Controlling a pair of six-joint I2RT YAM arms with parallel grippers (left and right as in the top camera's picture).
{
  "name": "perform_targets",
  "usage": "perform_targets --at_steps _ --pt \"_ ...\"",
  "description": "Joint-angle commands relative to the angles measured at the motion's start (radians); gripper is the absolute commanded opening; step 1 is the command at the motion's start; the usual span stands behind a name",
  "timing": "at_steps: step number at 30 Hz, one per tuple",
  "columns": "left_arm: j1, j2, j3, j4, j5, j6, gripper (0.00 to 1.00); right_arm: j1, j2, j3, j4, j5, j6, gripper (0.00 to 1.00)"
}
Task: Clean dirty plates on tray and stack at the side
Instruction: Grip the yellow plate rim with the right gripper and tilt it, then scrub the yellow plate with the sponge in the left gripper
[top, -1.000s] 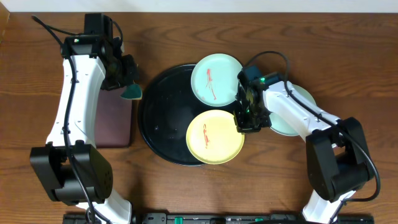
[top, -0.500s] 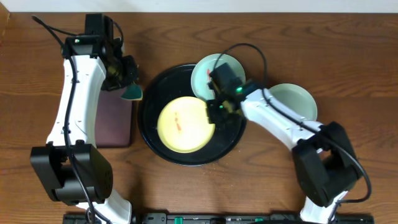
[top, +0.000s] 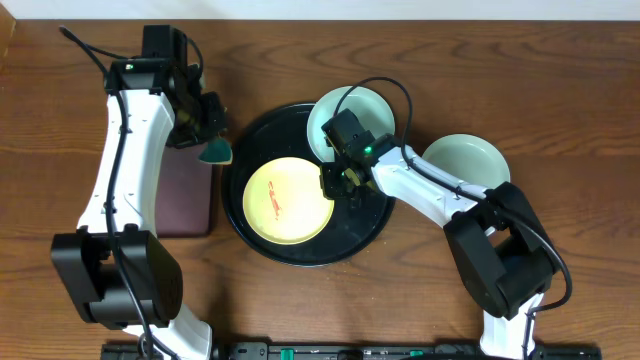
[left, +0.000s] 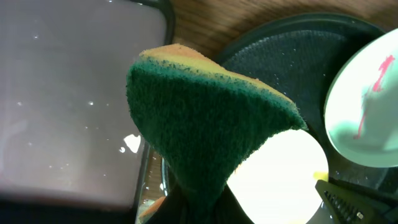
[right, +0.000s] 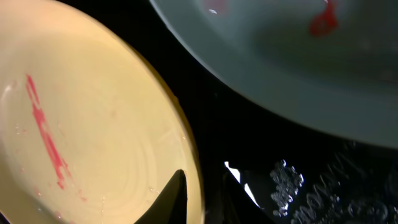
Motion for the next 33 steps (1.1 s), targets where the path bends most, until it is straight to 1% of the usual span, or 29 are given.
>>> perform_targets --at_steps 1,4,10,15,18,27,33 --pt "-0.023 0.003 -0.01 0.0 -0.009 -0.006 0.07 0.004 0.021 0.014 -0.018 0.015 0.045 0.16" --pt "-0.034 0.003 -0.01 0.0 -0.009 -0.006 0.07 0.002 0.037 0.014 -0.012 0.002 0.052 0.13" --pt "-0.063 0.003 -0.013 -0.003 -0.009 -0.028 0.07 0.003 0.04 0.014 -0.006 0.0 0.053 0.02" --pt "-0.097 0.003 -0.046 -0.003 -0.01 -0.072 0.07 0.002 0.041 0.014 -0.005 0.006 0.068 0.01" --pt "-0.112 0.003 -0.097 0.013 -0.009 -0.115 0.07 -0.003 0.041 0.014 0.001 0.009 0.071 0.01" --pt "-0.191 0.003 -0.29 0.147 -0.01 -0.21 0.08 -0.005 0.041 0.014 0.001 0.008 0.071 0.01" --pt "-0.242 0.005 -0.426 0.255 -0.01 -0.318 0.07 -0.005 0.041 0.014 0.001 0.008 0.07 0.01"
